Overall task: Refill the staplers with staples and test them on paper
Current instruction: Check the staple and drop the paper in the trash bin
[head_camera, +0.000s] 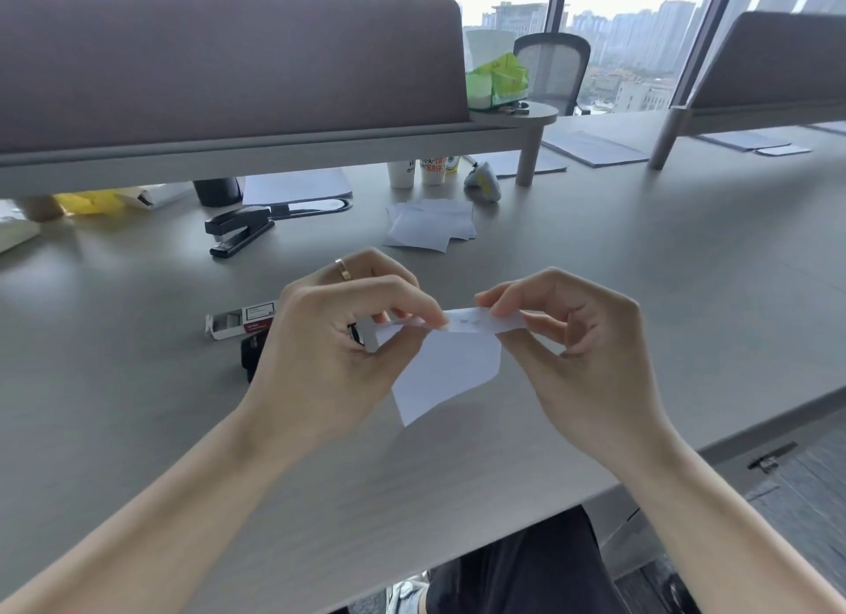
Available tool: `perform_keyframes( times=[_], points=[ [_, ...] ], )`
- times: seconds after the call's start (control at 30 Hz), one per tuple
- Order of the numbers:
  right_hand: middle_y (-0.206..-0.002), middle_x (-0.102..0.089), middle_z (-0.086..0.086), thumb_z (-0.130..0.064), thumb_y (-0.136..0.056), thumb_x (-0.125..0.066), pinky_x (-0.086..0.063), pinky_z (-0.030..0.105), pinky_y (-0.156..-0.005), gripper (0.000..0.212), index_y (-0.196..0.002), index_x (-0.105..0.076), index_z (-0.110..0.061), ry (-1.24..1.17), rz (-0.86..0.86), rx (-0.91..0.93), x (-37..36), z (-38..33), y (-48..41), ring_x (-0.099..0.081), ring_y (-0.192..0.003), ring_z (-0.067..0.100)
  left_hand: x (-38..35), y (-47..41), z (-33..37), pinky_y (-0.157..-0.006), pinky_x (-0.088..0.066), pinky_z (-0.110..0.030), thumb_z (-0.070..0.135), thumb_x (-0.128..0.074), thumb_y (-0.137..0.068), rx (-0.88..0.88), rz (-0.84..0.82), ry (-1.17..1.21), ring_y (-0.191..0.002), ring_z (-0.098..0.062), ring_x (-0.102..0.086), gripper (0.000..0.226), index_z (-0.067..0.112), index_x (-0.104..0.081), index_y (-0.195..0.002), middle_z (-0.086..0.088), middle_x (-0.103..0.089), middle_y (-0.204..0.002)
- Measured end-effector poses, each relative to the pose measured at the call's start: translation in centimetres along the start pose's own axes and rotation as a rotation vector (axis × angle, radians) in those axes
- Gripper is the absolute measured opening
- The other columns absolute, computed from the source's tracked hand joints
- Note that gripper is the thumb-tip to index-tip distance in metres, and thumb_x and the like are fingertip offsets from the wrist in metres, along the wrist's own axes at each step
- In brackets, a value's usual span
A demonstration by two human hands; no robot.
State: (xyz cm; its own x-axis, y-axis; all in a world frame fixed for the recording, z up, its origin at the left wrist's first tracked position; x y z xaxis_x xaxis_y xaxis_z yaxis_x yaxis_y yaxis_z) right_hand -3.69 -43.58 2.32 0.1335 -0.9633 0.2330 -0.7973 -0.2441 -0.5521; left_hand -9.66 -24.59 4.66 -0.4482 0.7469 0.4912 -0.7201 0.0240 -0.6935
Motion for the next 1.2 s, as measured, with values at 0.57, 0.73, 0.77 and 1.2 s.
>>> perform_keyframes(
  times=[0.57, 0.73, 0.77, 1.2],
  points=[
    [-0.092, -0.082, -0.009, 0.000, -0.090, -0.077, -0.057, 0.016, -0.076, 0.027, -0.080, -0.074, -0.025, -0.049, -0.025, -0.109, 0.1, 0.0, -0.1, -0.078, -0.091, 0.009, -0.4, -0.4, -0.1, -0.071, -0.048, -0.025, 0.004, -0.082, -0.084, 0.042, -0.001, 0.024, -0.085, -0.018, -0.067, 0.017, 0.020, -0.081, -0.084, 0.012, -0.068, -0.087],
    [-0.095, -0.082, -0.009, -0.009, -0.089, -0.081, -0.063, 0.034, -0.087, 0.019, -0.084, -0.076, -0.026, -0.030, -0.012, -0.111, -0.1, 0.0, -0.2, -0.078, -0.093, 0.016, -0.4, -0.6, -0.1, -0.069, -0.045, -0.022, 0.002, -0.081, -0.084, 0.040, -0.014, 0.025, -0.084, -0.014, -0.066, 0.017, 0.019, -0.080, -0.084, 0.012, -0.070, -0.088],
    [-0.095, -0.082, -0.009, -0.009, -0.090, -0.080, -0.063, 0.036, -0.088, 0.019, -0.083, -0.076, -0.027, -0.027, -0.011, -0.110, -0.2, 0.0, -0.2, -0.078, -0.094, 0.017, -0.4, -0.6, 0.0, -0.069, -0.044, -0.021, 0.002, -0.081, -0.084, 0.039, -0.013, 0.025, -0.084, -0.014, -0.066, 0.017, 0.019, -0.080, -0.084, 0.011, -0.070, -0.088],
    [-0.087, -0.080, -0.006, -0.008, -0.092, -0.078, -0.061, 0.023, -0.079, 0.016, -0.090, -0.076, -0.024, -0.006, -0.084, -0.050, -0.7, -0.6, -1.0, -0.079, -0.087, 0.016, -0.8, -1.8, -0.3, -0.067, -0.054, -0.037, 0.031, -0.075, -0.093, 0.154, -0.132, -0.019, -0.081, -0.015, -0.070, 0.006, 0.032, -0.079, -0.089, 0.009, -0.075, -0.086]
  ],
)
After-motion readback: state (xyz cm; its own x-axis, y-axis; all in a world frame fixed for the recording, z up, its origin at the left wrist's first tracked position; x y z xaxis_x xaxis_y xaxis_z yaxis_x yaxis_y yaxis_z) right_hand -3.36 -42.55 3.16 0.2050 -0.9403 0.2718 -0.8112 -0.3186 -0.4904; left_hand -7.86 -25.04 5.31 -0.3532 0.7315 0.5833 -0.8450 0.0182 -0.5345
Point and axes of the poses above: each hand's wrist, its own y-axis away from the middle knuckle, its own x-axis out of the back of the hand, z = x × y, the point moved 5 cm from there along -y, towards the middle knuckle
